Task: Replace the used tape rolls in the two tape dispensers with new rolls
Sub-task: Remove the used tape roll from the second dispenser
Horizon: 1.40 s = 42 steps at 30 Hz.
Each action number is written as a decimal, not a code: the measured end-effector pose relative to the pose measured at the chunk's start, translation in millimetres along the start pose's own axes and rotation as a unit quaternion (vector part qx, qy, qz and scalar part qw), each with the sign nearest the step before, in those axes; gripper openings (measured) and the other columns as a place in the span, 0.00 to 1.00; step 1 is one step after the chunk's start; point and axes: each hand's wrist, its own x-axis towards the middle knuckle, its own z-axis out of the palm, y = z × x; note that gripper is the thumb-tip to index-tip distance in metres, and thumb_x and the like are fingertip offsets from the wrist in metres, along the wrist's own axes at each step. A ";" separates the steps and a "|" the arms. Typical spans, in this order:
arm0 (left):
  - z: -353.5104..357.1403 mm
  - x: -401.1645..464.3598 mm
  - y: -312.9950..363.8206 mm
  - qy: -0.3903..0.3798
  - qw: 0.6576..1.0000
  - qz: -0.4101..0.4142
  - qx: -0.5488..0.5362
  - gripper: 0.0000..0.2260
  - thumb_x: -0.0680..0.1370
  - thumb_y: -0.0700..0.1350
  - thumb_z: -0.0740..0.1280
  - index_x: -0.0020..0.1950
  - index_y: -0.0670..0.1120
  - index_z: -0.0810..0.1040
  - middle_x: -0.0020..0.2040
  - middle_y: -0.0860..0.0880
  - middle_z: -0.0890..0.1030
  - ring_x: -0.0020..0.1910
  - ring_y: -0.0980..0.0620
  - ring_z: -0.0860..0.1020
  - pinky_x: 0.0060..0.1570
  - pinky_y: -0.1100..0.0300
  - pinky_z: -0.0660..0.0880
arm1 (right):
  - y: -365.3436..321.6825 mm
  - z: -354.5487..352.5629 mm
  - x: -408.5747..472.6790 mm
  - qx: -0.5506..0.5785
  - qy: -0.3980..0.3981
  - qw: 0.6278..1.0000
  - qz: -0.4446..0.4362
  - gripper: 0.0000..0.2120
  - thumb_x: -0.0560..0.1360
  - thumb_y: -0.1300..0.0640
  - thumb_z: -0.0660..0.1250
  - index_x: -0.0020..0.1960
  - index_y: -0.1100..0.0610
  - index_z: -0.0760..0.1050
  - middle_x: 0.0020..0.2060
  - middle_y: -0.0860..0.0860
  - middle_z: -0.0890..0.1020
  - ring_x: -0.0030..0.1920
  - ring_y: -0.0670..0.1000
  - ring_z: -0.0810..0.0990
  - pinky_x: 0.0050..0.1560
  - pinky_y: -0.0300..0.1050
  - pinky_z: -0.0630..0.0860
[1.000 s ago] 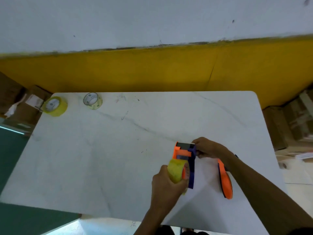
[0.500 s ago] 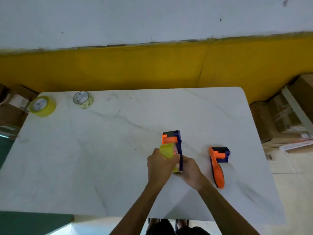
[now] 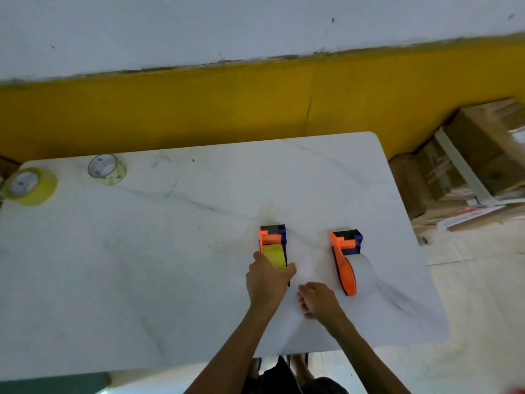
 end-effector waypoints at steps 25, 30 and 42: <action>68.0 -35.4 61.3 -0.157 0.969 0.015 -0.191 0.11 0.72 0.43 0.59 0.32 0.47 0.77 0.44 0.39 0.85 0.48 0.37 0.82 0.45 0.48 0.78 | 33.9 -137.2 -9.7 0.020 0.251 0.943 -0.219 0.08 0.78 0.59 0.59 0.44 0.59 0.76 0.41 0.56 0.81 0.43 0.58 0.81 0.47 0.51 0.80; 81.3 -52.7 69.4 -0.257 0.922 -0.083 -0.277 0.09 0.76 0.39 0.61 0.50 0.41 0.80 0.48 0.40 0.83 0.42 0.45 0.82 0.43 0.57 0.80 | 39.3 -137.6 -5.6 -0.018 0.219 0.950 -0.221 0.11 0.79 0.56 0.59 0.49 0.62 0.76 0.43 0.53 0.79 0.44 0.53 0.77 0.46 0.42 0.71; 66.9 -55.7 102.8 -0.239 0.917 -0.108 -0.301 0.15 0.75 0.42 0.60 0.58 0.38 0.78 0.49 0.40 0.82 0.45 0.44 0.79 0.49 0.52 0.79 | 34.6 -153.7 -3.1 -0.004 0.199 0.952 -0.233 0.19 0.80 0.47 0.55 0.50 0.62 0.75 0.46 0.57 0.82 0.46 0.56 0.81 0.52 0.52 0.80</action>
